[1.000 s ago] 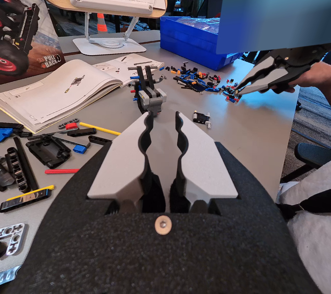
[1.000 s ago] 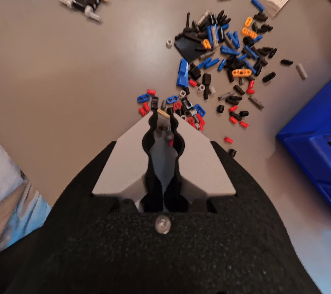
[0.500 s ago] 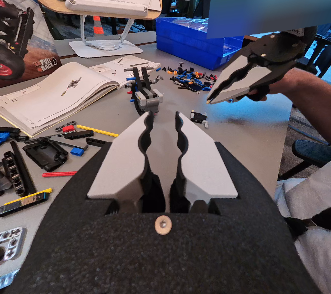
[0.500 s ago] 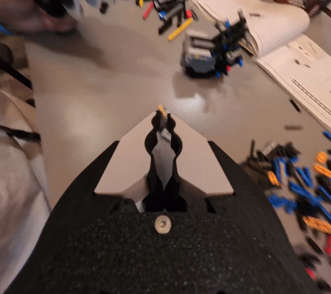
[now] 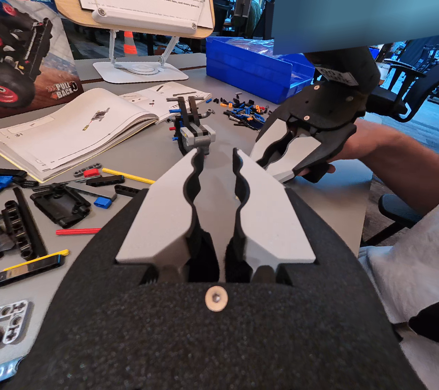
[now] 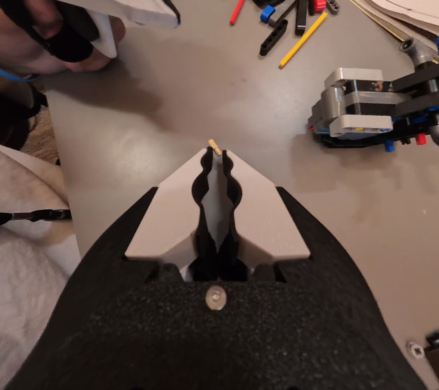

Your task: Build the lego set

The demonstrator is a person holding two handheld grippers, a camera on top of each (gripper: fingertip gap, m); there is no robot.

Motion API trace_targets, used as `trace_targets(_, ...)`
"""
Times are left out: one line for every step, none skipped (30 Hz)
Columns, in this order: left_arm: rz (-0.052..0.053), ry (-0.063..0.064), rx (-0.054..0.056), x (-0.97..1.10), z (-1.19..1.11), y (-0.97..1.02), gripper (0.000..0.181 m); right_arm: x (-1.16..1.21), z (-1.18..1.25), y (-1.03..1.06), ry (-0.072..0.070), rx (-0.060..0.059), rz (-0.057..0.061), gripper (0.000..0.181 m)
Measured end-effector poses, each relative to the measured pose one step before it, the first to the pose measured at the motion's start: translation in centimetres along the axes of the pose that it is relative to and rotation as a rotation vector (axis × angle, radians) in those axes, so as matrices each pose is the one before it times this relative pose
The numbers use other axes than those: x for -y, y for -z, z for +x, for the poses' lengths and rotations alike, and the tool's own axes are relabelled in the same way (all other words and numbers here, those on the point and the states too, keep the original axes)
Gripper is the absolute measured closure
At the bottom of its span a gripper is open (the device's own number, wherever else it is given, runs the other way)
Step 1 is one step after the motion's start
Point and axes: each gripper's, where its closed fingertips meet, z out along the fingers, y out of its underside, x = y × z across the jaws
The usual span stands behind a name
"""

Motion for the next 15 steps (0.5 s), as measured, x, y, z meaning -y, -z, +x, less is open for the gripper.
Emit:
trace_targets(0.0046,0.0075,-0.0008,0.073,-0.073,0.055,0.159,-0.094,0.246,-0.078,0.0002,-0.0192,-0.0084,0.174)
trace_targets(0.0029,0.0069,-0.0008,0.042,-0.061,0.039,0.159,-0.096,0.036,-0.093,-0.0009,-0.0073,-0.0061,0.174)
trace_targets(0.0013,0.005,-0.0013,0.021,-0.034,0.01,0.159,-0.091,-0.053,-0.096,-0.0049,-0.0012,-0.0041,0.174)
trace_targets(0.0,0.0028,-0.001,-0.003,-0.012,0.009,0.159,-0.094,0.006,-0.102,-0.007,-0.0051,-0.0015,0.174)
trace_targets(-0.0007,0.0004,-0.0002,-0.007,-0.001,-0.003,0.159,-0.142,0.031,-0.092,-0.0064,-0.0065,-0.0008,0.174)
trace_targets(-0.0014,-0.0016,0.001,-0.022,0.006,-0.016,0.159,-0.124,0.082,-0.063,-0.0091,-0.008,0.0014,0.174)
trace_targets(-0.0019,-0.0035,0.0015,-0.032,0.014,-0.024,0.159,0.019,0.134,0.035,-0.016,-0.0075,0.0102,0.174)
trace_targets(-0.0022,-0.0049,0.002,-0.031,0.027,-0.018,0.159,-0.041,0.009,0.053,-0.0167,0.0026,0.0053,0.174)
trace_targets(-0.0028,-0.005,0.0019,-0.035,0.023,-0.035,0.159,-0.033,-0.067,0.044,-0.0134,0.0061,0.0035,0.174)
trace_targets(-0.0034,-0.0042,0.0012,-0.052,0.029,-0.026,0.159,-0.011,0.026,0.036,-0.012,-0.0024,0.004,0.173)
trace_targets(-0.0034,-0.0028,0.0008,-0.045,0.018,-0.042,0.159,0.041,0.029,0.081,-0.0119,-0.0053,0.0064,0.165)
trace_targets(-0.0023,-0.0015,0.0008,-0.031,0.003,-0.017,0.159,0.077,-0.207,0.18,-0.0059,0.0076,0.0092,0.16)
trace_targets(-0.0008,-0.0009,0.0008,-0.012,0.006,-0.013,0.159,0.126,-0.261,0.294,0.0018,0.0079,0.014,0.16)
trace_targets(-0.0007,-0.0007,0.0004,-0.008,-0.001,-0.015,0.159,0.136,-0.097,0.355,0.0097,-0.0034,0.014,0.16)
trace_targets(-0.0008,-0.0006,-0.0002,-0.012,0.006,-0.001,0.159,0.119,0.008,0.314,0.018,-0.0083,0.0112,0.16)
